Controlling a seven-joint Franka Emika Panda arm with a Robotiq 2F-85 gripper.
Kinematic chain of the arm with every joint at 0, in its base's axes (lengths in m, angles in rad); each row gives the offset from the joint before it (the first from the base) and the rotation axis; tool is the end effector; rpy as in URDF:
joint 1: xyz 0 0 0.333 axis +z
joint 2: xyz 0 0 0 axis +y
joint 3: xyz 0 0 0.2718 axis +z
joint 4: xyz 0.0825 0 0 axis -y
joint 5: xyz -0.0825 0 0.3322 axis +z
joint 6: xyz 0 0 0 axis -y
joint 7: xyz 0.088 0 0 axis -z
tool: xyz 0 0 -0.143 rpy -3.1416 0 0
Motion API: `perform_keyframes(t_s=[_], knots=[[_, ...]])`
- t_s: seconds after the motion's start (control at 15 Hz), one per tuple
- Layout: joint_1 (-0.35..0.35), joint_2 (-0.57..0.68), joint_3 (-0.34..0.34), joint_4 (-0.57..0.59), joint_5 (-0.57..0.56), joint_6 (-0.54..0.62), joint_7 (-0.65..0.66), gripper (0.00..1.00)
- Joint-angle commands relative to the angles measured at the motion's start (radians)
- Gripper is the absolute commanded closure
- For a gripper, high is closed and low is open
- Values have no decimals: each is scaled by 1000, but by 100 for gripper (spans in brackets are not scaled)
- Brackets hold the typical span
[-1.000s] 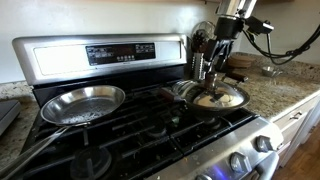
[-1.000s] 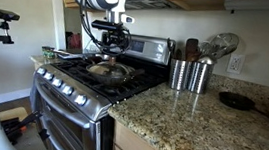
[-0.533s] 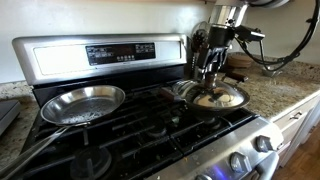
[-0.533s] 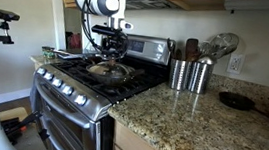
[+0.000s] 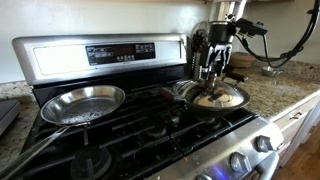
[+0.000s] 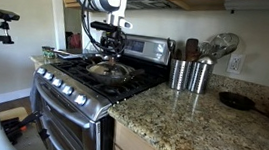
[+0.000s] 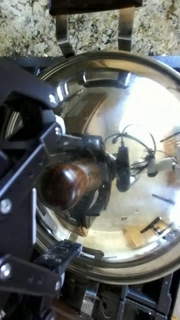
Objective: Remove the lid from the pan on the right
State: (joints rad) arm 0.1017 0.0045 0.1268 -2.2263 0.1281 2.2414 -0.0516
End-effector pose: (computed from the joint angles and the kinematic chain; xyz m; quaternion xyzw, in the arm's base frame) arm 0.4722 0.1173 0.3243 -0.9937 -0.1002 -0.0008 0.0509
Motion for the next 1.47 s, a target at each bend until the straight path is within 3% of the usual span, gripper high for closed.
perform_keyframes(t_s=[0.0, 0.6, 0.73, 1.0, 1.27, 1.4], knots=[[8, -15, -1, 12, -20, -58, 34, 0], [11, 23, 0, 10, -89, 26, 87, 0], [11, 27, 1, 6, -92, 53, 86, 23], [12, 42, 5, 6, -87, 90, 90, 54], [12, 33, 5, 8, -88, 61, 99, 78], [13, 25, 7, 7, -86, 54, 104, 80]])
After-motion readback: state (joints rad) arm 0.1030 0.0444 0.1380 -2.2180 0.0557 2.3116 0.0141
